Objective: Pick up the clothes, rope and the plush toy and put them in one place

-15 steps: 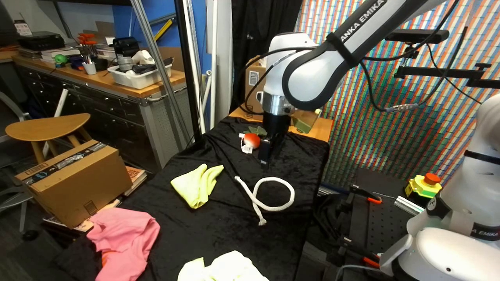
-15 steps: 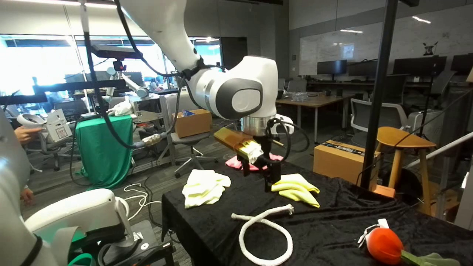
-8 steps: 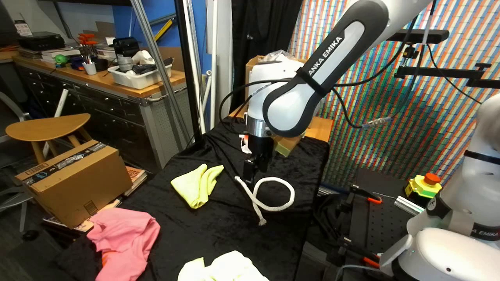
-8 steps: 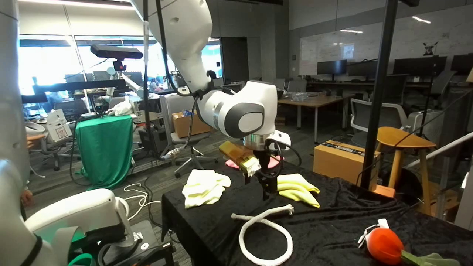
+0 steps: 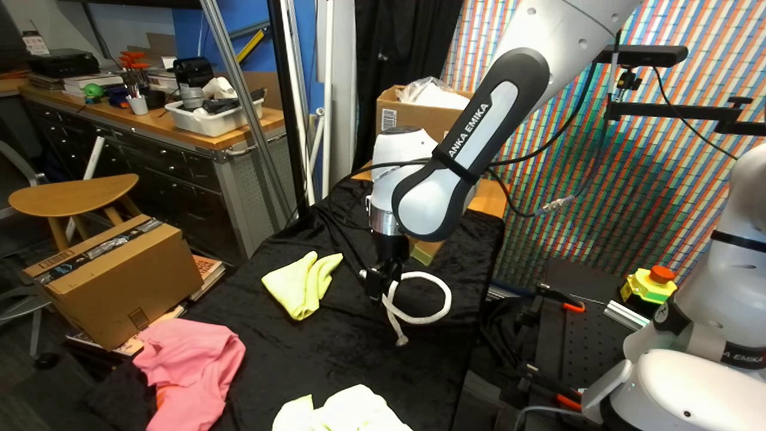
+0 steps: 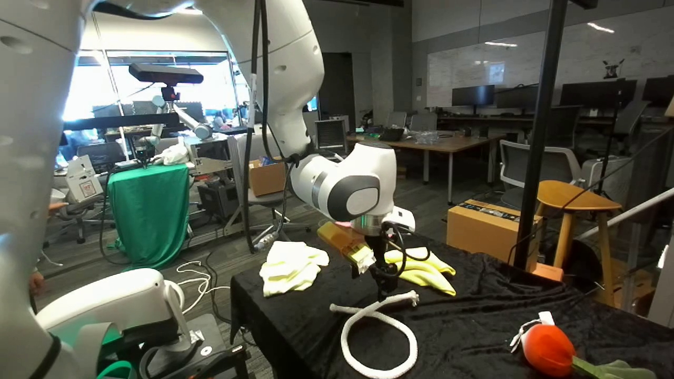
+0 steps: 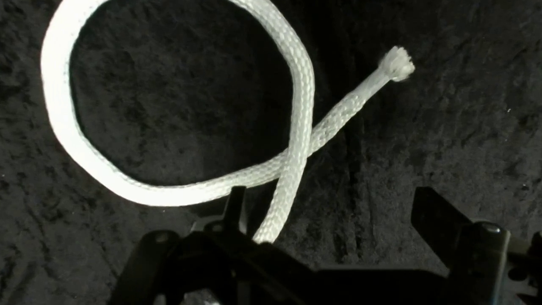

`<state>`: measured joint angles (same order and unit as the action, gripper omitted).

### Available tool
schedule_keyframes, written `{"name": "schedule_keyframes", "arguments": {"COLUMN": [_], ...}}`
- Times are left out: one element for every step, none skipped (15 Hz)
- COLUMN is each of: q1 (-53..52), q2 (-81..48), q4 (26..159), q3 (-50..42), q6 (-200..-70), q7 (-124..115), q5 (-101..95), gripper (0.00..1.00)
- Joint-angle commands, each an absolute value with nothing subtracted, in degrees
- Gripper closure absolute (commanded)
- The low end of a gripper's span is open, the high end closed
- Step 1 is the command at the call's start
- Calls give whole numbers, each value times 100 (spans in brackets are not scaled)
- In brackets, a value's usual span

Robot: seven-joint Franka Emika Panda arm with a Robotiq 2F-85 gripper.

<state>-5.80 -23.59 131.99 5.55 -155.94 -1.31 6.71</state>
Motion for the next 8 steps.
{"name": "schedule_keyframes", "arguments": {"q1": [-794, -851, -929, -987, -1038, -1064, -1079, -1095], "q2": [-2749, -2820, -2907, -2958, -3009, -3055, -3073, -3100], "q4": [12907, 12864, 12804, 12754, 12714, 12663, 12637, 12604], "q3": [323, 242, 127, 34, -49, -110, -152, -191], "q6": [-15900, -15972, -16051, -16076, -16141, -16155, -16197, -16225], "q7": [-438, -534, -639, -718, -793, -851, -880, -910], "q5": [272, 161, 25, -83, -157, -200, -215, -232], "gripper": [0, 0, 0, 0, 0, 0, 0, 0]}}
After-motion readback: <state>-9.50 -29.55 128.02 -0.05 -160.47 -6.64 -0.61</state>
